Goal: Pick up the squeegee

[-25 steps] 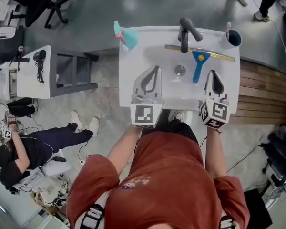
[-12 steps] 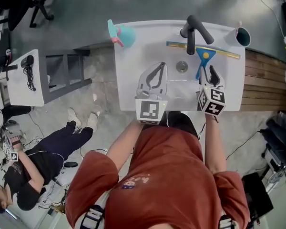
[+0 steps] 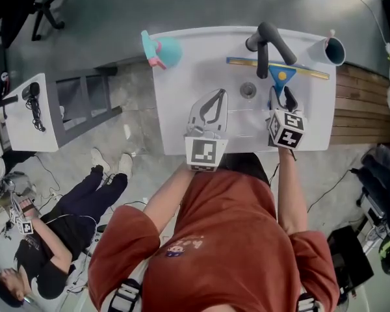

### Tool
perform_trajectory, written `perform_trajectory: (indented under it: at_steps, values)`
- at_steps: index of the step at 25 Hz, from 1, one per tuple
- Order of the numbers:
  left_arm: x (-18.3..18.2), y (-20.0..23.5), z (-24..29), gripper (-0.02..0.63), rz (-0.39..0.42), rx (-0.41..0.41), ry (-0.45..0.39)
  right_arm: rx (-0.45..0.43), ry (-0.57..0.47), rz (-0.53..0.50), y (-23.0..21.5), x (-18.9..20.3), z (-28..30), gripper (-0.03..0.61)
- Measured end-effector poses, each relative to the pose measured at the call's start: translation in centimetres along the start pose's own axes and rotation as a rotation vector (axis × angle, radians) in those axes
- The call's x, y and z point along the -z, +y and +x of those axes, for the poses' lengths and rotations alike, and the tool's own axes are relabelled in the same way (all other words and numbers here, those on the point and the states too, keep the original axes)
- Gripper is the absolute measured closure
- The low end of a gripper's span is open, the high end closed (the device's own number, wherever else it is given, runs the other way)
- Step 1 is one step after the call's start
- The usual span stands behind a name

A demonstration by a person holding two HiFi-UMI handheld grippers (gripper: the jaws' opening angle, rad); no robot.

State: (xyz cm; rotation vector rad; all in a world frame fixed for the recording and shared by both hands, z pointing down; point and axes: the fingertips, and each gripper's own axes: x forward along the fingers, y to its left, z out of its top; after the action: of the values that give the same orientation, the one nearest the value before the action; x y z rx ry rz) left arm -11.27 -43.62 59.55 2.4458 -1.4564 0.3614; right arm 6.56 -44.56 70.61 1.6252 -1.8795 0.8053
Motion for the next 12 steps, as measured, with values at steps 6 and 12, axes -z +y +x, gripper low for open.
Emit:
perform_trajectory:
  at_steps: [6,12]
  values:
    - [0.8,-0.1,0.5,0.600,-0.039,0.015,0.039,0.011,0.015,-0.005,-0.1,0.4,1.2,0.397]
    - [1.0,-0.2,1.3,0.600,-0.041,0.031,0.064,0.024,0.017,0.003,-0.7,0.3,2.3,0.420]
